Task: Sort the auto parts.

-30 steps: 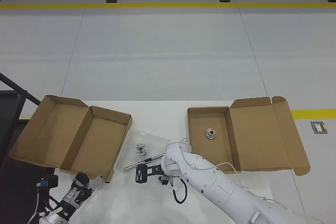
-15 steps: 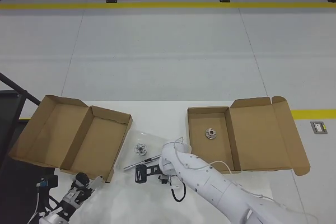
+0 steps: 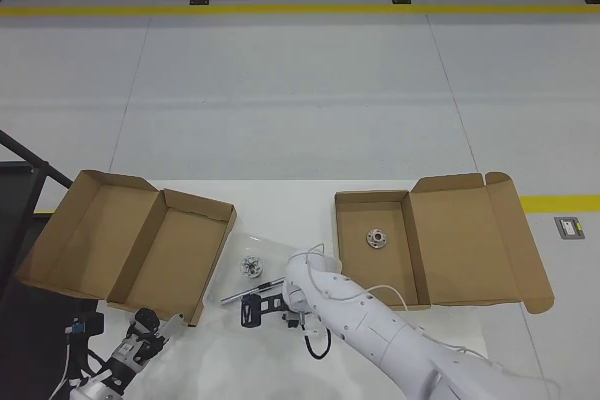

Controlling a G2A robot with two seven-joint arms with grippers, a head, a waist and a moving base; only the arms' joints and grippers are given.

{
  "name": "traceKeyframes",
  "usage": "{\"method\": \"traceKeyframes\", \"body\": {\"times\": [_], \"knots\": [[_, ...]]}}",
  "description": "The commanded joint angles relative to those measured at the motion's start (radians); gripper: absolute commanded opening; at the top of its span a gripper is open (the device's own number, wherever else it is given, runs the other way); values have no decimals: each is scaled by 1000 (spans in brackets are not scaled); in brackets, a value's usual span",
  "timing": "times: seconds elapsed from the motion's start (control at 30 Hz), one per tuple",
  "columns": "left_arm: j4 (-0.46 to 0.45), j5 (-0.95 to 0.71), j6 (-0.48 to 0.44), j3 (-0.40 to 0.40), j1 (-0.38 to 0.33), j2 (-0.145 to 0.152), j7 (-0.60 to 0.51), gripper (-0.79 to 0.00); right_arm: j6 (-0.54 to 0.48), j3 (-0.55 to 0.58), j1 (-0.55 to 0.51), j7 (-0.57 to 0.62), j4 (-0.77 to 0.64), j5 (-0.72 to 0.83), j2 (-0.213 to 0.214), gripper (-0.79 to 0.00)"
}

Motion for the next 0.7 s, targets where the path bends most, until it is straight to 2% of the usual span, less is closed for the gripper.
{"method": "traceKeyframes", "body": {"times": [0.0,0.17,0.2,0.23,0.4,0.53,0.67], "knots": [[0,0,0,0,0,0,0,0,-5,0,3,-9,13,-2,-4,-631],[0,0,0,0,0,0,0,0,-15,-2,11,-19,40,-5,-16,-702],[0,0,0,0,0,0,0,0,-17,-2,13,-21,45,-6,-18,-763],[0,0,0,0,0,0,0,0,-17,-1,15,-24,51,-6,-20,-785],[0,0,0,0,0,0,0,0,15,12,30,-64,49,-23,-20,-785],[0,0,0,0,0,0,0,0,56,44,35,-134,0,-55,5,-785],[0,0,0,0,0,0,0,0,117,110,16,-238,-95,-114,63,-785]]}}
